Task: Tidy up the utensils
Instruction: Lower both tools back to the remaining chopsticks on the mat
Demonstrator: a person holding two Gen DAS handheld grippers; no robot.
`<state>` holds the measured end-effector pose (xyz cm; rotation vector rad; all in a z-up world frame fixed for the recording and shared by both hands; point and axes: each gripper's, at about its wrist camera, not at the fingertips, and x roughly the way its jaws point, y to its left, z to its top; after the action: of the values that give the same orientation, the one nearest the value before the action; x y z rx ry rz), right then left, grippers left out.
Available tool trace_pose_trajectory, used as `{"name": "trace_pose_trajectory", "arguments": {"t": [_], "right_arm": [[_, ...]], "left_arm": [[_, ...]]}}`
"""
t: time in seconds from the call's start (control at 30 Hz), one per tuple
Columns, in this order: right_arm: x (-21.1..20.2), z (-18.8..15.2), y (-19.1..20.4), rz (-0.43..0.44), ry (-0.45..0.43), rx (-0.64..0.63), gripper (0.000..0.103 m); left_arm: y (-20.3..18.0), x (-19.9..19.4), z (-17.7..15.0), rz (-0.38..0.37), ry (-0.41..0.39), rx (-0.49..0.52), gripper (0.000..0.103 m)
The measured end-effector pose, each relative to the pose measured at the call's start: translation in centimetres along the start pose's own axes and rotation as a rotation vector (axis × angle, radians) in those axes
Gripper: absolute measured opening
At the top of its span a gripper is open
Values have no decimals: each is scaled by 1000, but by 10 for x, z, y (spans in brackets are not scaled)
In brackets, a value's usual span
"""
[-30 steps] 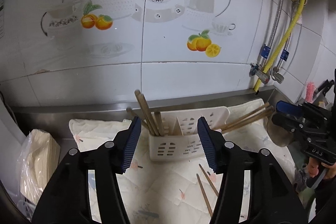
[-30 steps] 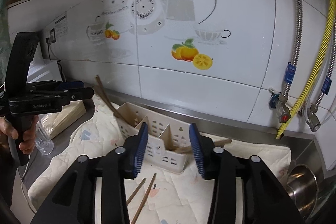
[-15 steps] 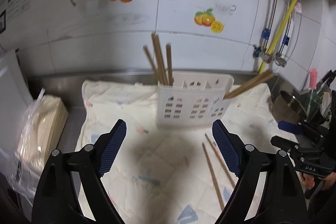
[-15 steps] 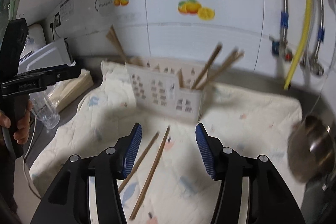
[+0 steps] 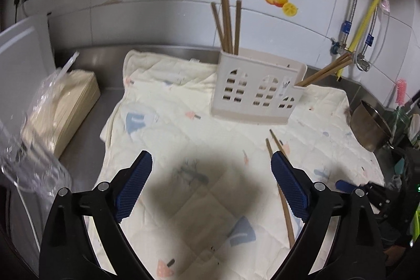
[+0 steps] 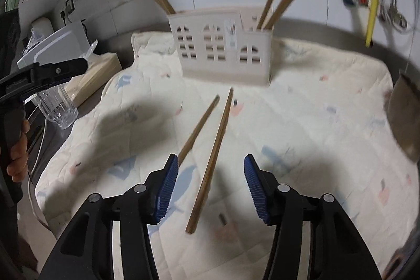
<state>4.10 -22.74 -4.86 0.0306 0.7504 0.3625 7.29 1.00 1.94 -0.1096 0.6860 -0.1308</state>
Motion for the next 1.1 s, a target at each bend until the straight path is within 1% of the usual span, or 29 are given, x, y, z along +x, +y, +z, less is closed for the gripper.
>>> {"name": "trace_pose_trajectory", "arguments": {"t": [0.03,0.1,0.17,0.2,0.27,0.43,0.7,0.77,0.93,1.1], "right_arm": [[4,-4,0,11,13,15,43],[8,-10,1,11,25,25,41],[11,-15,1,20,35,41,34],[12,-17,1,27,39,51,32],[16,-20,1,30,47,62,26],[24,-23,0,32,62,92,17],[34,-25,1,22,84,106,12],[36,-26,3,5,85,98,10],[37,-25,6,-16,85,82,10],[35,-27,6,-26,77,80,8]], "left_arm": [[1,0,-3,3,2,-4,91],[3,0,-11,11,11,-13,91],[5,2,-16,12,19,-22,91],[6,3,-18,9,25,-28,91],[5,4,-22,7,35,-32,91],[3,7,-31,5,49,-30,91],[-2,11,-39,-1,70,-18,91],[-2,11,-40,-1,71,-16,91],[-6,11,-45,-4,81,-4,91],[-13,11,-53,-23,96,14,91]]}}
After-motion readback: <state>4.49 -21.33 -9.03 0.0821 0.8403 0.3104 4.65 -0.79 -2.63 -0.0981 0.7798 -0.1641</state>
